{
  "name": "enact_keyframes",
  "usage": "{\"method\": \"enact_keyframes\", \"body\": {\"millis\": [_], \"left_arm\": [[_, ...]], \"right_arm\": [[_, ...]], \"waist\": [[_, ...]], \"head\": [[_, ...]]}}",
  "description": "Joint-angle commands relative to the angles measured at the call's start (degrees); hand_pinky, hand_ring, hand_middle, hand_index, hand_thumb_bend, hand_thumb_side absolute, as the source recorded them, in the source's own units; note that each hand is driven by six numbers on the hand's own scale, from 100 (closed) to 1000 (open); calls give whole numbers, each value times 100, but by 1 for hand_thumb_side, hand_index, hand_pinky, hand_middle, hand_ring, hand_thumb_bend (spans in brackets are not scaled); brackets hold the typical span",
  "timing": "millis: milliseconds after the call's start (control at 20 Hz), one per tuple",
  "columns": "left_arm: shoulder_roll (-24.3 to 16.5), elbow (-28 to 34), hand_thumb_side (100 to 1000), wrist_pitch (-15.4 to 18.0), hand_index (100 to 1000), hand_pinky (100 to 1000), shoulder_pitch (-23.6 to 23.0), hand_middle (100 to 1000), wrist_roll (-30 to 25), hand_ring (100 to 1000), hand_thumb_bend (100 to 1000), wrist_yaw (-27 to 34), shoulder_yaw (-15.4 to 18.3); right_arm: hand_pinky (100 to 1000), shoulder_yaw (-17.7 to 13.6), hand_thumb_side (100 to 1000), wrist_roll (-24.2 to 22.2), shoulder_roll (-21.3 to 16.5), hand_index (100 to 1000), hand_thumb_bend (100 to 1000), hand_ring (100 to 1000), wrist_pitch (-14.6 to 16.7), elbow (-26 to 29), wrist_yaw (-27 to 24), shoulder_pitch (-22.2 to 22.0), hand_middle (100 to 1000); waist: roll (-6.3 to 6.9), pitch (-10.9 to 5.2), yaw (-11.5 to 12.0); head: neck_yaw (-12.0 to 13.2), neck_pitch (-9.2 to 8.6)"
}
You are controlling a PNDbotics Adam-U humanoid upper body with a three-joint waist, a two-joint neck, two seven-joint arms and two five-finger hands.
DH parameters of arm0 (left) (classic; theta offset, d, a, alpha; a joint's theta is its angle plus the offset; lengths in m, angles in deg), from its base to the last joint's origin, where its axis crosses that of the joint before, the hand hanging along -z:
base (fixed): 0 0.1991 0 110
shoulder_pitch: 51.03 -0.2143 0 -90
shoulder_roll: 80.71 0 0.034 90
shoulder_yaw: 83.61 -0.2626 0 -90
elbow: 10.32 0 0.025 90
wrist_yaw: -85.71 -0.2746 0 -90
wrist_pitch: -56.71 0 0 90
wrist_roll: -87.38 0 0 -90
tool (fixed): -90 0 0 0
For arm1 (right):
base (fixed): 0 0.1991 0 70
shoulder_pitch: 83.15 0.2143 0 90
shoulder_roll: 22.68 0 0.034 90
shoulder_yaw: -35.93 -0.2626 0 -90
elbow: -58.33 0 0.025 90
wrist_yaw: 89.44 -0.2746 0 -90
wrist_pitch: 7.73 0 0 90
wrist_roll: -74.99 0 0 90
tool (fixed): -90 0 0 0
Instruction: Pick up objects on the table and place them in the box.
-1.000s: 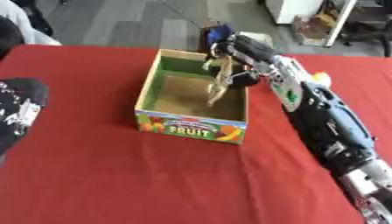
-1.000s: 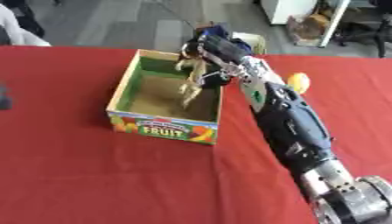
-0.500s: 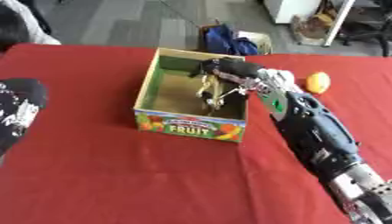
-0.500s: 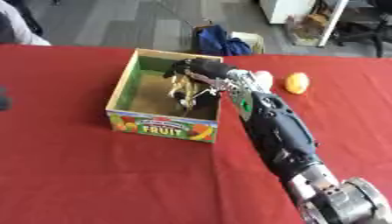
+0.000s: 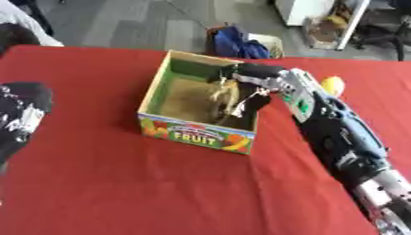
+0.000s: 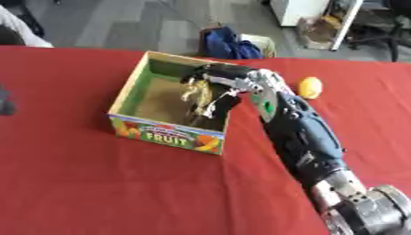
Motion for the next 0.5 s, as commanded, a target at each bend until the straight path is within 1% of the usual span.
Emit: {"method": "enact_keyframes", "body": {"millis": [50, 300, 450, 500], "left_arm": [[-86, 79, 470, -1, 689, 683, 32, 593, -4, 623, 438, -2, 53], [-104, 73, 470, -4, 689, 683, 18, 593, 3, 623, 438, -13, 67], [-115, 65, 471, -8, 689, 683, 8, 593, 5, 623, 439, -18, 74], [-117, 63, 471, -8, 689, 683, 6, 593, 5, 623, 439, -20, 77]], "right_arm": [[939, -52, 426, -772, -326, 953, 384, 924, 347, 299, -117, 221, 890], [941, -107, 436, -1109, -528, 953, 393, 922, 300, 433, -296, 288, 888], [936, -123, 459, -1369, -611, 944, 373, 912, 294, 402, -612, 296, 874], [933, -135, 454, -1436, -627, 939, 368, 908, 283, 408, -748, 298, 866]], "waist": [[13, -128, -18], [-14, -143, -55], [-33, -152, -85], [-41, -154, -94]], "head": [[43, -76], [78, -76], [102, -73], [111, -74]]}}
